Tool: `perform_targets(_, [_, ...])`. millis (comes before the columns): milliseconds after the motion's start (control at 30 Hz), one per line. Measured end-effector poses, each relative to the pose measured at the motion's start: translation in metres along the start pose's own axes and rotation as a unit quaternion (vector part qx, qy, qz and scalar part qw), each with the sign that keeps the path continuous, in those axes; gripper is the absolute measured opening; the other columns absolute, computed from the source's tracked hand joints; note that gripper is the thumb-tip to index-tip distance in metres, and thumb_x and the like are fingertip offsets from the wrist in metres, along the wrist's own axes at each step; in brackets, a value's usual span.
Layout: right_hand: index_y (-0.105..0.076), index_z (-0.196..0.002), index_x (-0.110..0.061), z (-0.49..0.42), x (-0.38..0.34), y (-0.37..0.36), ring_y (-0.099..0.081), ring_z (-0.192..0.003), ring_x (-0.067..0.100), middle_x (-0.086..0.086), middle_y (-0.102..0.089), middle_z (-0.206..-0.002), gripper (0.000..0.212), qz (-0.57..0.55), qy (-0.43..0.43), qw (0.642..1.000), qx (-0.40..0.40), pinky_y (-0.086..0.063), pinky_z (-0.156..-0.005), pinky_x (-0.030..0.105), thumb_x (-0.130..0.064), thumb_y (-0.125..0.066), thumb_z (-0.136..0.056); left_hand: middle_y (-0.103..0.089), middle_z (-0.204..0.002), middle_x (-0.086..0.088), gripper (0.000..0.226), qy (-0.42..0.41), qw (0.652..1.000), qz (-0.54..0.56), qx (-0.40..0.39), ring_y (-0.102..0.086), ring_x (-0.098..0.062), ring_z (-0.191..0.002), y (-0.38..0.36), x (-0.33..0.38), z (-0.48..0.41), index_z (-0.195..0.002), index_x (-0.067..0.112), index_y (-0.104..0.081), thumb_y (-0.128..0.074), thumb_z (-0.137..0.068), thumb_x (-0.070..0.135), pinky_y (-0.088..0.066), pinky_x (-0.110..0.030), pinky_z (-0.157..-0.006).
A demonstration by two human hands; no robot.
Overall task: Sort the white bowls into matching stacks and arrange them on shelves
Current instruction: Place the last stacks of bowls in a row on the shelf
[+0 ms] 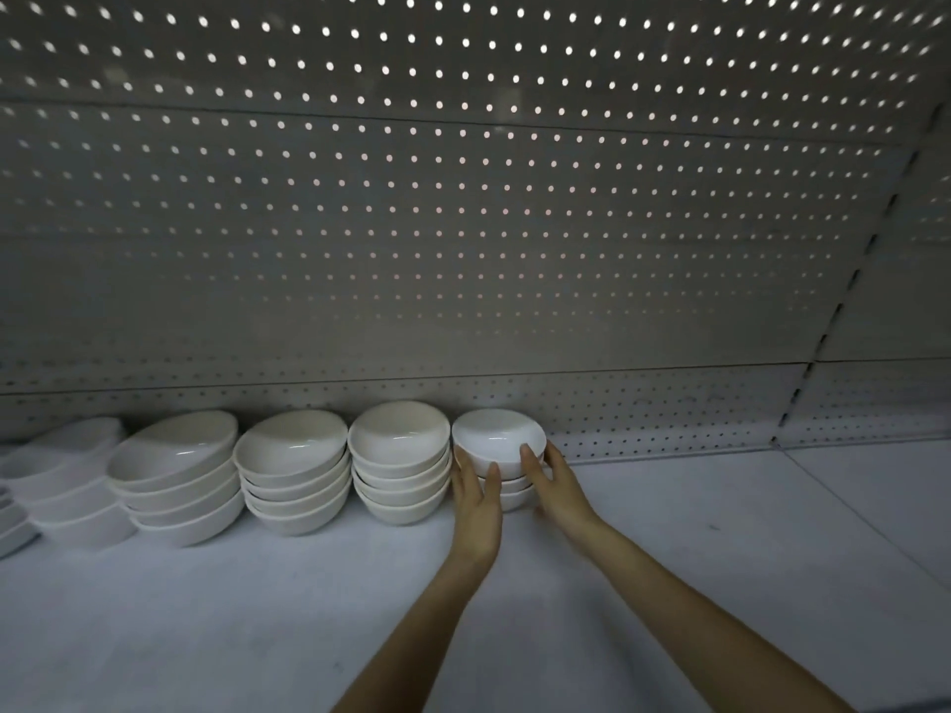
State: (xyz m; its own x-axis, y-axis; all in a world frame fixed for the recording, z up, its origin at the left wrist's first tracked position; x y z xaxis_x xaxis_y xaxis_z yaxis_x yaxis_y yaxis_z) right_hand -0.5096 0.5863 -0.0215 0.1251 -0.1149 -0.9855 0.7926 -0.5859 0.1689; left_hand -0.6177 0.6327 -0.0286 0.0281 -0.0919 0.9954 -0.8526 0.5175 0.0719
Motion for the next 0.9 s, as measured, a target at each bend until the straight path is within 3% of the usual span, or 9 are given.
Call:
perform_targets(133, [-0.019,-0.147,-0.016,0.021,-0.007,0.005,-0.029,-0.136,0.017,-0.004,-0.03,-0.146,0.065,0.085,0.012,0.996,-0.002,-0.025,-0.105,0.024,-0.042,-0.045,-0.094,-0.001,-0.16,0.002,0.062,0.005,0.995,-0.065,-0.074,-0.004,-0.011,-0.146,0.0,-0.003,0.023,-0.15,0.014,0.0,-0.035,-0.101,0.031,-0.006,-0.025,-0.117])
perform_targets(200, [-0.018,-0.147,-0.016,0.037,-0.004,0.02,-0.024,-0.14,0.016,-0.004,-0.027,-0.15,0.069,0.177,0.032,0.984,0.014,-0.021,-0.11,0.026,-0.045,-0.048,-0.092,-0.01,-0.159,0.001,0.059,-0.019,0.985,-0.141,-0.097,-0.011,-0.012,-0.145,0.008,-0.006,0.037,-0.151,0.015,-0.009,-0.038,-0.101,0.03,-0.009,-0.022,-0.114])
perform_targets(267, [-0.026,-0.146,-0.019,0.056,0.0,0.043,-0.028,-0.138,0.016,-0.002,-0.028,-0.152,0.068,0.282,0.046,0.957,0.043,-0.025,-0.111,0.032,-0.049,-0.049,-0.09,-0.017,-0.158,0.0,0.056,-0.048,0.957,-0.259,-0.118,-0.016,-0.014,-0.145,0.019,-0.006,0.049,-0.15,0.017,-0.017,-0.039,-0.101,0.032,-0.015,-0.025,-0.114])
perform_targets(400, [-0.043,-0.137,-0.023,0.105,-0.02,0.099,-0.04,-0.129,0.012,-0.005,-0.043,-0.143,0.051,0.39,0.116,0.907,0.112,-0.03,-0.1,0.02,-0.045,-0.049,-0.092,-0.03,-0.153,-0.005,0.052,-0.134,0.885,-0.431,-0.117,-0.029,-0.021,-0.14,0.034,0.016,0.062,-0.147,0.016,-0.03,-0.043,-0.099,0.032,-0.027,-0.031,-0.11])
perform_targets(500, [-0.034,-0.143,-0.02,0.133,-0.033,0.141,-0.031,-0.136,0.015,-0.001,-0.034,-0.15,0.058,0.475,0.132,0.861,0.126,-0.023,-0.108,0.025,-0.047,-0.046,-0.092,-0.038,-0.149,-0.008,0.051,-0.186,0.862,-0.46,-0.106,-0.035,-0.025,-0.136,0.03,0.04,0.065,-0.145,0.013,-0.035,-0.047,-0.097,0.029,-0.032,-0.035,-0.107])
perform_targets(600, [-0.018,-0.148,-0.023,0.152,-0.032,0.186,-0.016,-0.143,0.016,-0.001,-0.017,-0.156,0.072,0.546,0.076,0.827,0.114,-0.013,-0.116,0.038,-0.063,-0.028,-0.089,-0.044,-0.145,-0.011,0.051,-0.232,0.839,-0.485,-0.09,-0.04,-0.03,-0.133,0.013,0.071,0.068,-0.142,0.011,-0.041,-0.052,-0.095,0.028,-0.036,-0.04,-0.104])
perform_targets(700, [-0.034,-0.144,-0.02,0.179,-0.047,0.233,-0.034,-0.137,0.017,0.001,-0.037,-0.149,0.095,0.584,0.096,0.789,0.166,-0.022,-0.113,0.041,-0.08,-0.001,-0.078,-0.052,-0.138,-0.011,0.053,-0.278,0.803,-0.521,-0.081,-0.049,-0.032,-0.125,-0.015,0.103,0.076,-0.136,0.011,-0.049,-0.042,-0.092,0.039,-0.04,-0.043,-0.1])
perform_targets(767, [-0.043,-0.139,-0.018,0.201,-0.056,0.266,-0.043,-0.131,0.02,0.003,-0.046,-0.142,0.099,0.596,0.105,0.769,0.206,-0.028,-0.109,0.042,-0.081,0.001,-0.077,-0.06,-0.129,-0.013,0.059,-0.309,0.784,-0.532,-0.079,-0.057,-0.035,-0.116,-0.038,0.121,0.082,-0.128,0.009,-0.057,-0.035,-0.086,0.044,-0.045,-0.046,-0.094])
perform_targets(900, [-0.025,-0.146,-0.023,0.247,-0.056,0.335,-0.029,-0.139,0.016,-0.002,-0.03,-0.152,0.105,0.615,0.06,0.748,0.241,-0.017,-0.114,0.041,-0.083,0.01,-0.068,-0.056,-0.134,-0.012,0.067,-0.334,0.766,-0.541,-0.089,-0.052,-0.034,-0.122,-0.098,0.153,0.098,-0.133,0.011,-0.053,-0.029,-0.085,0.051,-0.041,-0.047,-0.098])
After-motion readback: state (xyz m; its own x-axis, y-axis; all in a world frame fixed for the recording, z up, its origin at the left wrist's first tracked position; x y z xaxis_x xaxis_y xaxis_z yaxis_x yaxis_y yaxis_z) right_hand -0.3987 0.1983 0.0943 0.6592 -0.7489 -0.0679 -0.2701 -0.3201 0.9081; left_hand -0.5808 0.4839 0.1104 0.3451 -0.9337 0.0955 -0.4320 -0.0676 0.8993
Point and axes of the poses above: each hand's wrist, its own z-axis away from the middle knuckle, its own y-axis out of the back of the hand, x = y × z, the point moved 9 cm from there along -z, towards the middle knuckle
